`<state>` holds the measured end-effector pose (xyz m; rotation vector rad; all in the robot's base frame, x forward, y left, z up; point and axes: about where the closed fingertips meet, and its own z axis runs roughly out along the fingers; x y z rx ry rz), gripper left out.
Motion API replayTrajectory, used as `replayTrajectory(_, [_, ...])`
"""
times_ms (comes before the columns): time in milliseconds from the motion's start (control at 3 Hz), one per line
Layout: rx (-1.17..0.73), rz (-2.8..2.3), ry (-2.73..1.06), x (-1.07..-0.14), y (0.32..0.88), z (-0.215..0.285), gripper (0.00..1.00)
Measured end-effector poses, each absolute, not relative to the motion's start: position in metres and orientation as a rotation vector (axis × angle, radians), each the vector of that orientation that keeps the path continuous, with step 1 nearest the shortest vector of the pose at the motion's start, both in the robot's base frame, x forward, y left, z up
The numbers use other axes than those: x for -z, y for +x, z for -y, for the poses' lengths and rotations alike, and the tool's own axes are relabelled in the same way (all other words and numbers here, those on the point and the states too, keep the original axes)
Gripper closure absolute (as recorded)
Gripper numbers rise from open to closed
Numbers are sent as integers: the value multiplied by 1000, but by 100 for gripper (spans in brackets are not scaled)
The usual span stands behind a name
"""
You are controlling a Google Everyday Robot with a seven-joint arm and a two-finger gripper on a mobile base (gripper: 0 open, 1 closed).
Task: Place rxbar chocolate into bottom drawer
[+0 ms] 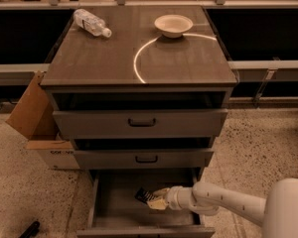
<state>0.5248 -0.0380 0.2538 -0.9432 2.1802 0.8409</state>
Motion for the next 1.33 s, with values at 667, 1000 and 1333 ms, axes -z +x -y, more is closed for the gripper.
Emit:
replayTrajectory(667, [-846, -2173, -858, -230, 547, 49, 15])
replayTrajectory(1000, [-838, -2171, -801, -238, 541, 74, 0])
replayTrajectory(1333, [-839, -2140, -747, -264, 522, 106, 0])
